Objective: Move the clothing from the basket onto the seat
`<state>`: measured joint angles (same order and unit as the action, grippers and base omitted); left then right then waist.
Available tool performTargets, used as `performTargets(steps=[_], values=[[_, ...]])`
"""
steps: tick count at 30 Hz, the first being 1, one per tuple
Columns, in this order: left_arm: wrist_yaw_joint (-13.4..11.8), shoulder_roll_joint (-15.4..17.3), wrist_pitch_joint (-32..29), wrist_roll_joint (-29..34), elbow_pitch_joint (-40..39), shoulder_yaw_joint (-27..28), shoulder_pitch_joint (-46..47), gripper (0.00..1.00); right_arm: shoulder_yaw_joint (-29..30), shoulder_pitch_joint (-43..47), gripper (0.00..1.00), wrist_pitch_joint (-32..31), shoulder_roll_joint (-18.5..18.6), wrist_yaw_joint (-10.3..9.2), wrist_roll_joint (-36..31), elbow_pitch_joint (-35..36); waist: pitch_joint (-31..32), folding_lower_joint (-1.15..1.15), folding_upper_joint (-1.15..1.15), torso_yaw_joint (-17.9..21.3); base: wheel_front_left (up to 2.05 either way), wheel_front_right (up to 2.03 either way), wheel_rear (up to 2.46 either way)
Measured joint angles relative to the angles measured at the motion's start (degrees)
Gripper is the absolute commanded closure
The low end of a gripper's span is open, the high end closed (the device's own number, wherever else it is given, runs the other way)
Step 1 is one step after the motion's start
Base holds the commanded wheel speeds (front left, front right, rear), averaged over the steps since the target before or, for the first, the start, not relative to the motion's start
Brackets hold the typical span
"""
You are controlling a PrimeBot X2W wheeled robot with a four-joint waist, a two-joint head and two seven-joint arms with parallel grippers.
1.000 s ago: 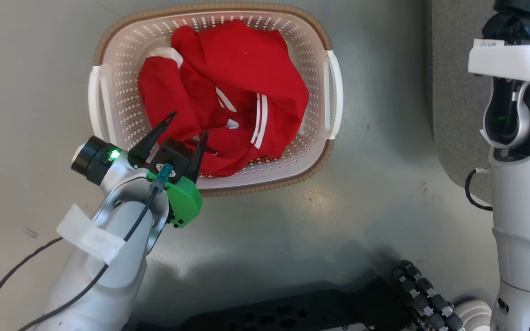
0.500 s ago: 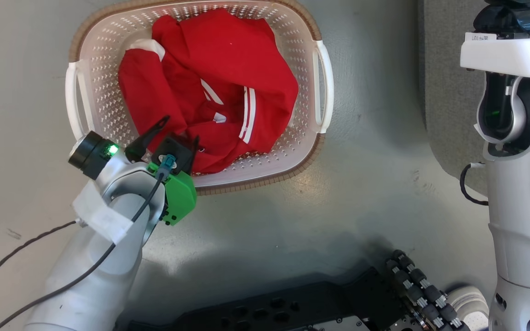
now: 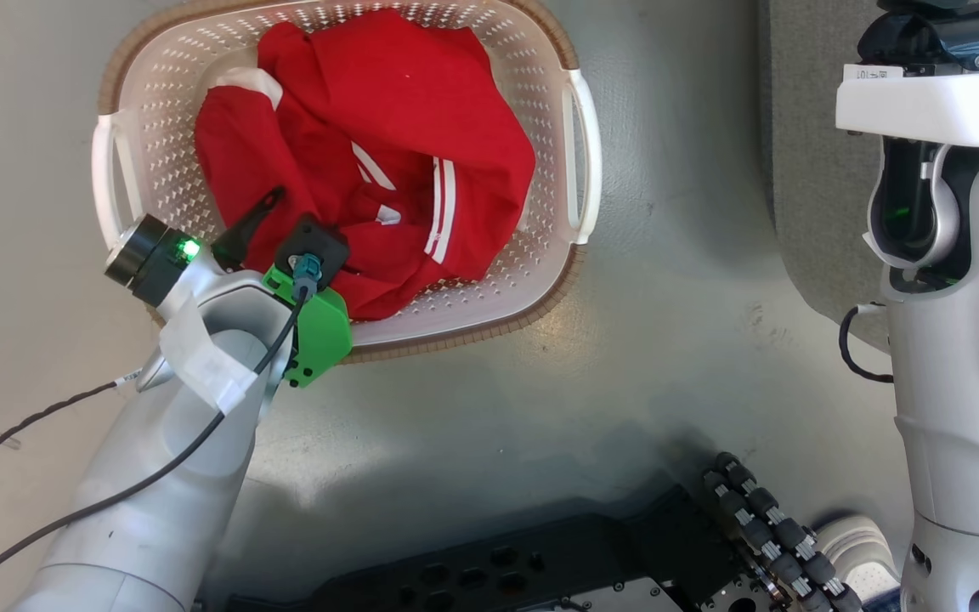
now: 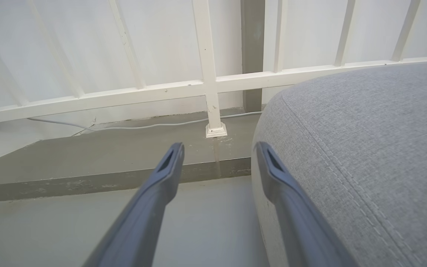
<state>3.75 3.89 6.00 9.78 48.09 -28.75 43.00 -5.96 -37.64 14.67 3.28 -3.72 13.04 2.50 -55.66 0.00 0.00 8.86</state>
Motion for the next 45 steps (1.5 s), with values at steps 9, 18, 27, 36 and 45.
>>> performTargets(steps=[9, 18, 27, 36, 45], values=[[-0.3, -0.5, -0.5, 0.0, 3.0, 0.0, 0.8, 1.00, -0.3, -0.6, 0.00, 0.0, 0.0, -0.44, 0.5, 0.0, -0.2, 0.00, 0.00, 0.6, 0.00, 0.00, 0.00], [-0.3, -0.9, 1.7, -1.1, 3.5, 0.1, 1.1, 1.00, -0.3, -0.8, 0.00, 0.0, 0.0, -0.45, 0.5, -0.2, 1.2, 0.00, 0.00, 0.5, 0.00, 0.00, 0.00], [-0.2, -1.4, 6.3, -4.3, 2.4, 0.7, 1.7, 1.00, -0.1, -0.7, 0.00, 0.0, 0.0, -0.42, 0.4, -1.8, 4.3, 0.00, 0.00, -0.3, 0.00, 0.00, 0.00], [0.9, -1.7, 8.2, -7.9, -1.4, 0.4, 1.6, 1.00, 0.7, 1.6, 0.00, 0.0, 0.0, 0.26, -1.5, -4.6, 8.8, -0.01, 0.00, -1.7, 0.00, 0.00, 0.00], [2.1, -1.8, 8.4, -15.6, -8.6, -2.0, -1.5, 1.00, 1.8, 5.1, 0.00, 0.0, 0.0, 1.97, -3.0, -7.5, 15.0, -0.01, 0.00, -3.5, 0.00, 0.00, 0.00]])
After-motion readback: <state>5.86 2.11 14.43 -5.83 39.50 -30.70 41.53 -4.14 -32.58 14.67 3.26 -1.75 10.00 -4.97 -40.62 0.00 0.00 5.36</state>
